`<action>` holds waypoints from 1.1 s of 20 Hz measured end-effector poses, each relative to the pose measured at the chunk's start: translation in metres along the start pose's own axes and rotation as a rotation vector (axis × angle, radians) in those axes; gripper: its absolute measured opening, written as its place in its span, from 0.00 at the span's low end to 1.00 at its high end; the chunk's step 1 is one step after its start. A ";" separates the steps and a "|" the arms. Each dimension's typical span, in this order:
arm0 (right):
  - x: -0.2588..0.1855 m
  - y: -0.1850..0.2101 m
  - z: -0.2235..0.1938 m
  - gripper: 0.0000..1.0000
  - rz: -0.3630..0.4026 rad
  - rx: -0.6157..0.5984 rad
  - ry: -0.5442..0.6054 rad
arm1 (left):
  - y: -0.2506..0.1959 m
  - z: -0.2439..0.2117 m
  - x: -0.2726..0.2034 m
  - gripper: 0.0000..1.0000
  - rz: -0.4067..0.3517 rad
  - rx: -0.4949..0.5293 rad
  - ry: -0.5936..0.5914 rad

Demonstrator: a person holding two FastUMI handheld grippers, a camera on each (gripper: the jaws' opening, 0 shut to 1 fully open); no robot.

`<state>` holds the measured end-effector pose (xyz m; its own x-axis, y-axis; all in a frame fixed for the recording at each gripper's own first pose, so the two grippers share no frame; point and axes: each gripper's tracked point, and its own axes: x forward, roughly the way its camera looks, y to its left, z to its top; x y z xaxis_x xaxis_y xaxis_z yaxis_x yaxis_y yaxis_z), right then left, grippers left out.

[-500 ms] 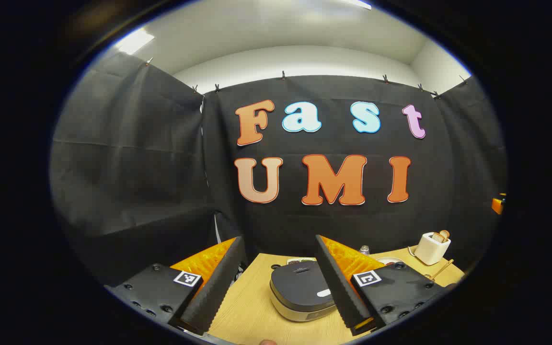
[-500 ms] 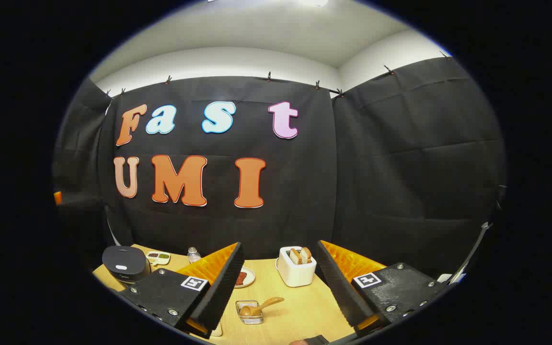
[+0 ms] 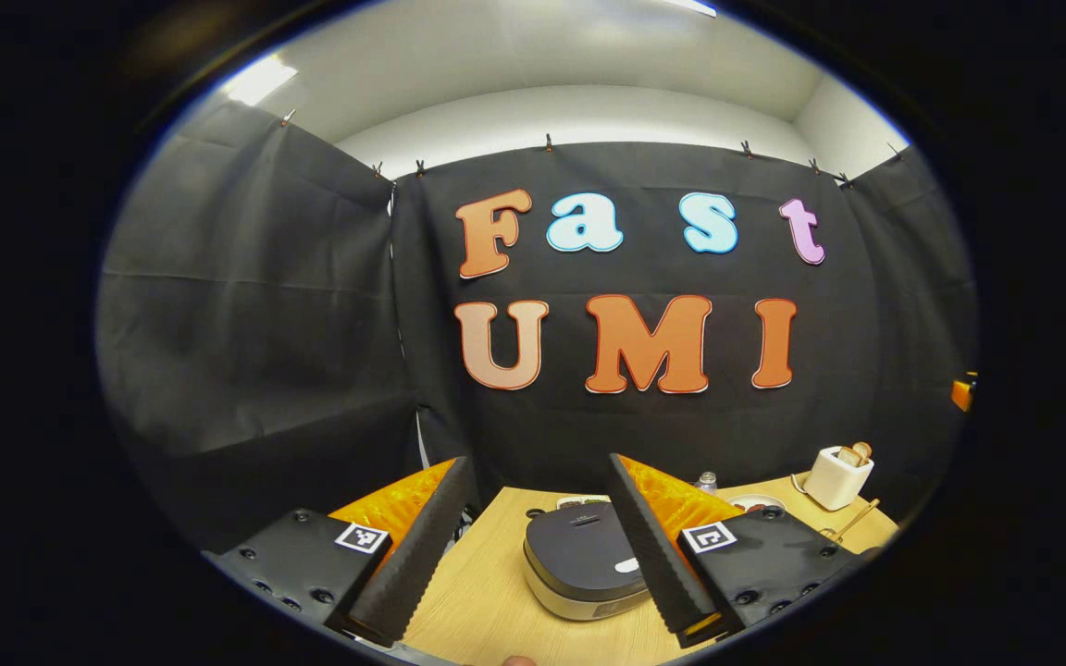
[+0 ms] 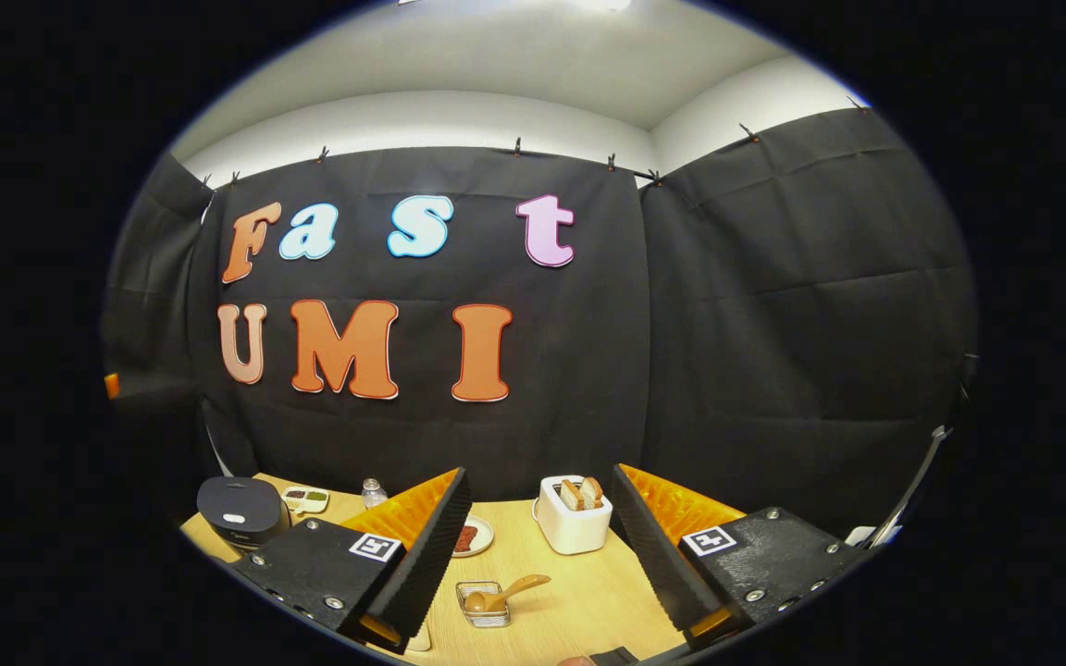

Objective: Close the left gripper, press the button to open the rice cooker; take a wooden spoon from the chopstick holder with the right hand, scoop a spoonful of rice and pour it into the rice cooker, then put the wooden spoon back into the chopstick holder.

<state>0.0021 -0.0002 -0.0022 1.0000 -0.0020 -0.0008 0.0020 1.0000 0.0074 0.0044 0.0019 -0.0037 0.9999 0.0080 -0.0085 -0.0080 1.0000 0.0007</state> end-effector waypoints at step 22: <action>0.001 0.006 -0.001 0.95 0.021 0.007 0.003 | 0.003 -0.006 -0.003 0.98 -0.013 -0.018 0.026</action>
<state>0.0031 0.0053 -0.0032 0.9998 0.0185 -0.0040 -0.0184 0.9997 0.0143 0.0013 0.0046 -0.0095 0.9994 -0.0049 -0.0349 0.0043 0.9998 -0.0174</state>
